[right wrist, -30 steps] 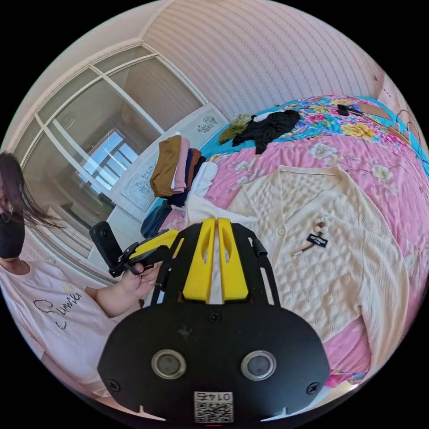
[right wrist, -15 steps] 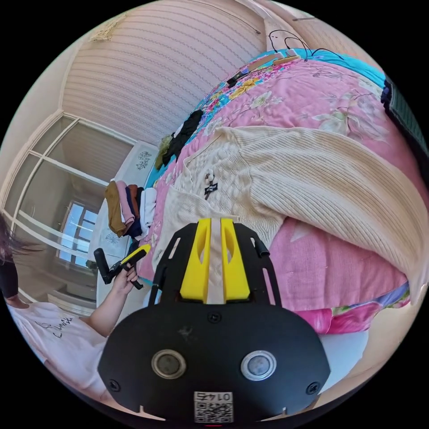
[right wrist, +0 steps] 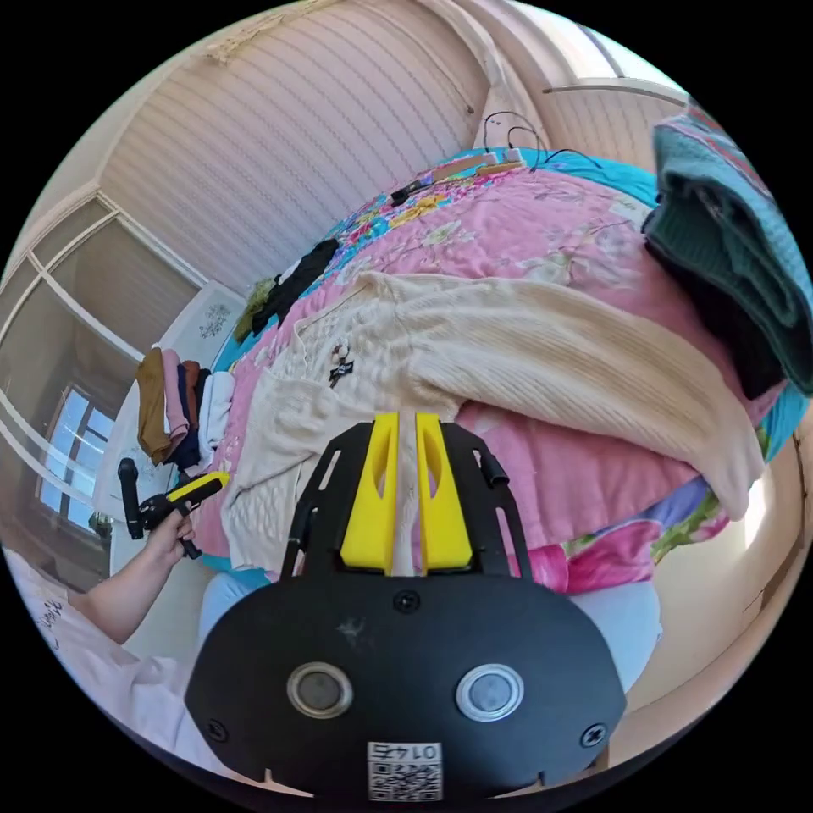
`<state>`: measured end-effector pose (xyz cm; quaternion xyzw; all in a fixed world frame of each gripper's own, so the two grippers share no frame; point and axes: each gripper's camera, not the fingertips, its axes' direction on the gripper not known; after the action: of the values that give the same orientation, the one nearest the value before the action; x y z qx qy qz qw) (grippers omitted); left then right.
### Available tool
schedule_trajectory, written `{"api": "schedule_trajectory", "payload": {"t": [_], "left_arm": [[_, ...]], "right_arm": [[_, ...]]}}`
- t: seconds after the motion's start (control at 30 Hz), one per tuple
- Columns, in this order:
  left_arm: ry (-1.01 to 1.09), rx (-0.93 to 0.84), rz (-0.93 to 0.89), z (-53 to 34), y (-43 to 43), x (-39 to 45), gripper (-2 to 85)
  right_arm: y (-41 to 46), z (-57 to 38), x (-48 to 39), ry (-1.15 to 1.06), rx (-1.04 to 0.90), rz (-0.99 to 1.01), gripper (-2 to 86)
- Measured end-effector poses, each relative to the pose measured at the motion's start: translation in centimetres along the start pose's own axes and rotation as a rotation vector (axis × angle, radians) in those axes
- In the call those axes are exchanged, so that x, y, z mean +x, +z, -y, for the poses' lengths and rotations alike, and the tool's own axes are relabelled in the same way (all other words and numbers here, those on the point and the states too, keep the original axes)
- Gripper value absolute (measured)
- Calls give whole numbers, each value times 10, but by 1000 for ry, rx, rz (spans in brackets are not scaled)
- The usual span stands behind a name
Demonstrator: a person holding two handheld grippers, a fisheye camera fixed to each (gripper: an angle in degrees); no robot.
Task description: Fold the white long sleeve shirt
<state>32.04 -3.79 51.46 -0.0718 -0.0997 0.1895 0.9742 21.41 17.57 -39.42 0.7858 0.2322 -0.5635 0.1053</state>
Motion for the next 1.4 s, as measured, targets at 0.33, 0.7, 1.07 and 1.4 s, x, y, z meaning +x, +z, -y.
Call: {"api": "schedule_trajectory", "payload": {"t": [0.33, 0.7, 1.07, 1.4], "left_arm": [[302, 80, -247, 91, -2, 126, 24], [838, -16, -429, 197, 77, 367, 73], [826, -117, -372, 182, 142, 408, 24], [637, -26, -455, 187, 88, 343, -8]], "right_arm": [[-148, -68, 152, 666, 512, -269, 78], [-195, -51, 185, 554, 406, -451, 114], [-212, -40, 194, 493, 298, -297, 54], [-273, -59, 136, 313, 380, -145, 15]]}}
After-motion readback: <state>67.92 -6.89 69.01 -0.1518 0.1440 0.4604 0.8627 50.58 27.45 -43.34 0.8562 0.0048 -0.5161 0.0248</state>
